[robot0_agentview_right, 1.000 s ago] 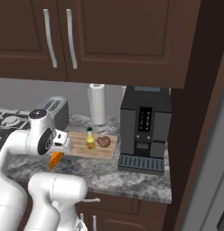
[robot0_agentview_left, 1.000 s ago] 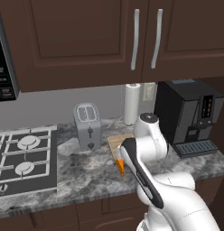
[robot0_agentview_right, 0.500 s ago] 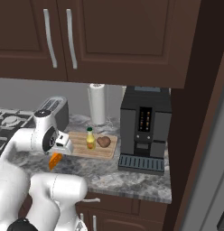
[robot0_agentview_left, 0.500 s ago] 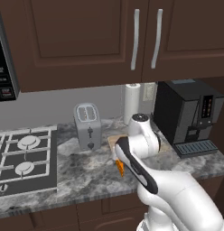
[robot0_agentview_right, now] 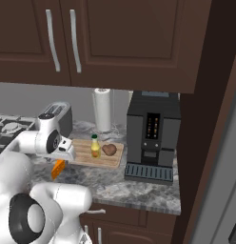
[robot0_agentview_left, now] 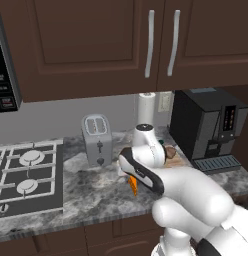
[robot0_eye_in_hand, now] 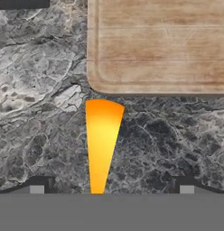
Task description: Retrieve the reheated potato from the microwave, then place the potato, cheese, and condiment on the cutting board.
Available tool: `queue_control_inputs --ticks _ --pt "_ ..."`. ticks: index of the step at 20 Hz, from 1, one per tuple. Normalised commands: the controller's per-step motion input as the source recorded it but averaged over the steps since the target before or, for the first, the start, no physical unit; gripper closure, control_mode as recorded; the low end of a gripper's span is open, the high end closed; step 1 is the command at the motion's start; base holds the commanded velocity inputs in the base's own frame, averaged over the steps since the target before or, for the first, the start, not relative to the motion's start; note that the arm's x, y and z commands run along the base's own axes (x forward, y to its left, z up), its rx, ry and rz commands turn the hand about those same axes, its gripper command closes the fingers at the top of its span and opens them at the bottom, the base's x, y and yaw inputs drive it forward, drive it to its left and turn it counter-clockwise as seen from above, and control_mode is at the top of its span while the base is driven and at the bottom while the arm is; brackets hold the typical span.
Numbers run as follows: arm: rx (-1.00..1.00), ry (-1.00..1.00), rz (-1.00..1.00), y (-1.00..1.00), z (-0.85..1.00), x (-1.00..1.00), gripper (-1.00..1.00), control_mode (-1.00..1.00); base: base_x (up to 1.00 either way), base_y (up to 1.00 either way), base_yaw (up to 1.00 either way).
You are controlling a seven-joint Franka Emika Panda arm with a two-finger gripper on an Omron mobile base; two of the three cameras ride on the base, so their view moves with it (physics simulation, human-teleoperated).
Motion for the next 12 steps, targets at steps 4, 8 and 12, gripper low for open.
queue_control_inputs --ticks 4,8,12 --pt "-0.04 0.04 0.0 0.0 -0.23 0.1 -1.0 -1.0 0.0 0.0 0.0" --pt "0.0 0.0 -0.02 0.01 -0.26 0.18 -1.0 -1.0 0.0 0.0 0.0" --pt "0.0 0.0 -0.01 0.07 -0.28 0.23 -1.0 -1.0 0.0 0.0 0.0"
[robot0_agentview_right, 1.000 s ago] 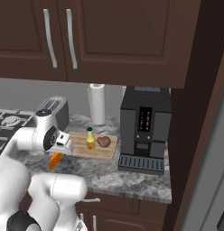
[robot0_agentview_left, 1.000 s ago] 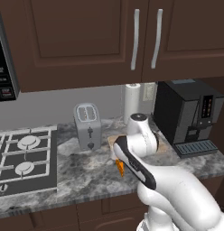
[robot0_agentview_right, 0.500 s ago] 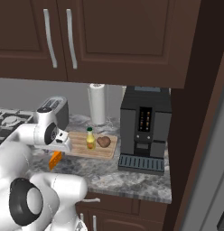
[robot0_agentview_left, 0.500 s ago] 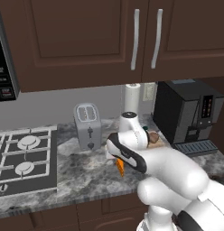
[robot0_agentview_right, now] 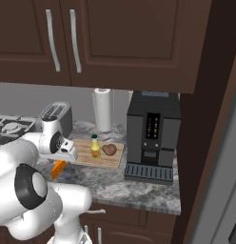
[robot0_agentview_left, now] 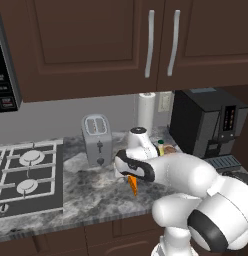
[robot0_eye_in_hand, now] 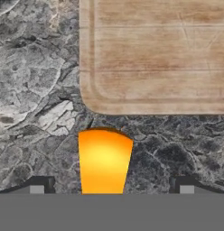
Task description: Retrieve the reheated potato from the microwave, then place the potato, cheese, and condiment on the cutting board.
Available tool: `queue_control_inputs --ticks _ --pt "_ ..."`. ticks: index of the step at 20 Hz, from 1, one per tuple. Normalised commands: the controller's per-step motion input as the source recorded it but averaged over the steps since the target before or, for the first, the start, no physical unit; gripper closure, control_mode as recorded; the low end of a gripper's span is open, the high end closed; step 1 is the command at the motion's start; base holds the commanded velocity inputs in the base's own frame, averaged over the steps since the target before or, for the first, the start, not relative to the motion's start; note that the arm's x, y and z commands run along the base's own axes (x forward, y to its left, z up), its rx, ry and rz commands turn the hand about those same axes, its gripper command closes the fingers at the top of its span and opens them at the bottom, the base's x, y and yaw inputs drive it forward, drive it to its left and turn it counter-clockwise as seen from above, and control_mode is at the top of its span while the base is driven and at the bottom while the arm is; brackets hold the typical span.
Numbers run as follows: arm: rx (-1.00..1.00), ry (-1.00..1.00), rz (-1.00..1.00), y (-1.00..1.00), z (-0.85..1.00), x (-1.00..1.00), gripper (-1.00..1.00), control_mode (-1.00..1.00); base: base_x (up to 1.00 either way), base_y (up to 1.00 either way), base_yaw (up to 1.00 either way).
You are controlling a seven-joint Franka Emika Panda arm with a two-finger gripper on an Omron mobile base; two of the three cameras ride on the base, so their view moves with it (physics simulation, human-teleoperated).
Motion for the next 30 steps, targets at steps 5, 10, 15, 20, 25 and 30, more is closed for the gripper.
queue_control_inputs --ticks 5,10,15,20,25,30 --pt "0.0 0.0 -0.01 0.04 -0.27 0.12 -1.0 -1.0 0.0 0.0 0.0" --pt "0.0 0.0 -0.02 0.03 -0.06 0.0 1.0 -1.0 0.0 0.0 0.0" --pt "0.0 0.01 -0.06 0.0 0.0 0.0 1.0 -1.0 0.0 0.0 0.0" --pt "0.0 0.02 -0.04 0.0 0.06 0.06 1.0 -1.0 0.0 0.0 0.0" --pt "0.0 0.0 -0.01 -0.01 0.31 0.2 1.0 -1.0 0.0 0.0 0.0" --pt "-0.01 -0.01 0.0 -0.07 0.26 0.28 1.0 -1.0 0.0 0.0 0.0"
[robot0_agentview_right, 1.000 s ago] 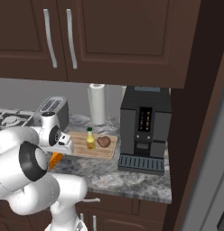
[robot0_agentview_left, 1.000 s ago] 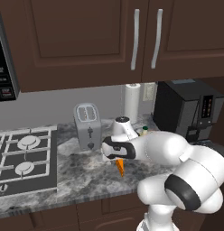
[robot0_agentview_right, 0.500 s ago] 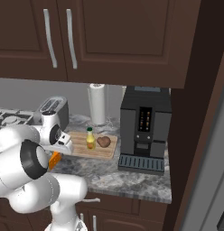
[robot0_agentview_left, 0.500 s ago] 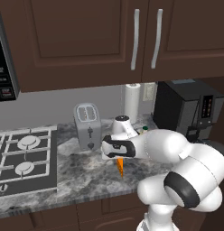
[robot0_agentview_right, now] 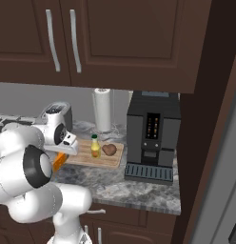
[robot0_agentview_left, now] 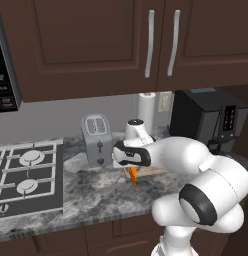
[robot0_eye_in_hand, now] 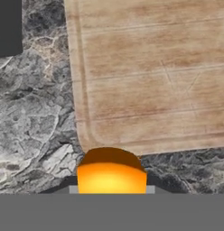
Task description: Retrieve the reheated potato from the microwave, then place the potato, cheese, and condiment on the cutting board.
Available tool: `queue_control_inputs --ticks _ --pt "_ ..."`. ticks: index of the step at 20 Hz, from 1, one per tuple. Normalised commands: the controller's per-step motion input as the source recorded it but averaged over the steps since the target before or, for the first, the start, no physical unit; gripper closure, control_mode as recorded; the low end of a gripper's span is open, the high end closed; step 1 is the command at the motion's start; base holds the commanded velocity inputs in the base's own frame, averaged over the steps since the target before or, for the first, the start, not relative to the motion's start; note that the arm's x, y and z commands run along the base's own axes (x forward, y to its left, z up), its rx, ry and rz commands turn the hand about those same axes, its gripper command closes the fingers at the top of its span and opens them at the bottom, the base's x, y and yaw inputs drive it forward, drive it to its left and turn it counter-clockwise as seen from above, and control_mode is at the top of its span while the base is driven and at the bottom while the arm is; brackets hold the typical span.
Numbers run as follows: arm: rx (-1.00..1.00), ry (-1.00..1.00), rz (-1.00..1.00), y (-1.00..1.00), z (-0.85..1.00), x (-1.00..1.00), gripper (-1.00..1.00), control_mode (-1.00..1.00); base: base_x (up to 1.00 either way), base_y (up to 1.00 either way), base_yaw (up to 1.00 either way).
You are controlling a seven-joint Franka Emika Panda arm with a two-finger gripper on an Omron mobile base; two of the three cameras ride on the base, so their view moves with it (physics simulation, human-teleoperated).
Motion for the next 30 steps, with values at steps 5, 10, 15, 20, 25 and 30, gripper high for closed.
queue_control_inputs --ticks 5,10,15,20,25,30 --pt "-0.06 0.03 -0.01 -0.05 -0.05 0.55 1.0 -1.0 0.0 0.0 0.0" --pt "-0.03 0.02 0.0 -0.1 -0.05 0.51 1.0 -1.0 0.0 0.0 0.0" --pt "0.0 0.0 0.0 -0.07 -0.07 0.22 1.0 -1.0 0.0 0.0 0.0" --pt "0.0 0.0 0.0 -0.01 -0.24 0.21 1.0 -1.0 0.0 0.0 0.0" --pt "0.0 0.0 0.0 -0.1 -0.22 0.27 1.0 -1.0 0.0 0.0 0.0" --pt "0.0 0.0 0.0 -0.12 -0.14 0.3 1.0 -1.0 0.0 0.0 0.0"
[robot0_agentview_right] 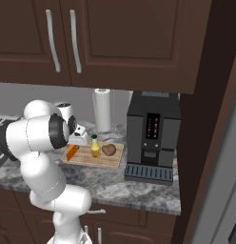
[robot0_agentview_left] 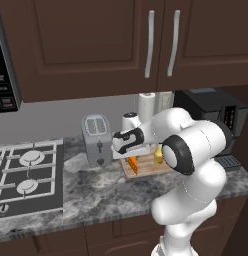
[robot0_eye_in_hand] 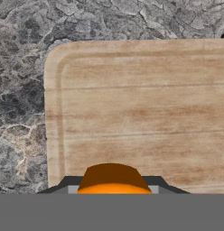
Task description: Retrieve the reheated potato from the microwave, then place the potato, cheese, and condiment on the cutting board.
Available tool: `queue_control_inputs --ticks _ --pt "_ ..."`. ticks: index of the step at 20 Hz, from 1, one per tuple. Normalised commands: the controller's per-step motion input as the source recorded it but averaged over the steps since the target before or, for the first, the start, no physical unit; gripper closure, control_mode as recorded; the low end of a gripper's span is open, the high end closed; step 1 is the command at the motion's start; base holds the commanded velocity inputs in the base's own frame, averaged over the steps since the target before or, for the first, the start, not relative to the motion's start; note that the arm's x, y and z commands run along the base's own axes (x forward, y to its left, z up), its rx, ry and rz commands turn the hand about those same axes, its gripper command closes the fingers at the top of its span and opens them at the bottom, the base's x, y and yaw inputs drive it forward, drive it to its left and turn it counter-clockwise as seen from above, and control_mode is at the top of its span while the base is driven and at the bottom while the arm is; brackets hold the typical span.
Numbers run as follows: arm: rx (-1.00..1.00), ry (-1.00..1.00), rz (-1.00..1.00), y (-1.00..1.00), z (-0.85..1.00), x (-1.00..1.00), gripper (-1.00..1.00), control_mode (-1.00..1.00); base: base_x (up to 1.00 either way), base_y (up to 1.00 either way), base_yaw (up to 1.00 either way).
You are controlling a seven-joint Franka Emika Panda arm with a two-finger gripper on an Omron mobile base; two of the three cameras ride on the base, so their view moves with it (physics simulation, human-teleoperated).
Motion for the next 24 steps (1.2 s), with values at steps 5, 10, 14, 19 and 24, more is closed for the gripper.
queue_control_inputs --ticks 5,10,14,19,24 --pt "0.0 0.0 0.0 -0.13 -0.07 0.32 1.0 -1.0 0.0 0.0 0.0" --pt "0.0 0.02 0.0 -0.12 -0.01 0.29 1.0 -1.0 0.0 0.0 0.0" --pt "0.0 0.04 0.0 -0.09 0.0 0.23 1.0 -1.0 0.0 0.0 0.0" --pt "0.0 0.02 0.0 -0.11 0.0 0.28 1.0 -1.0 0.0 0.0 0.0" --pt "0.0 0.0 0.0 -0.13 0.0 0.25 1.0 -1.0 0.0 0.0 0.0"
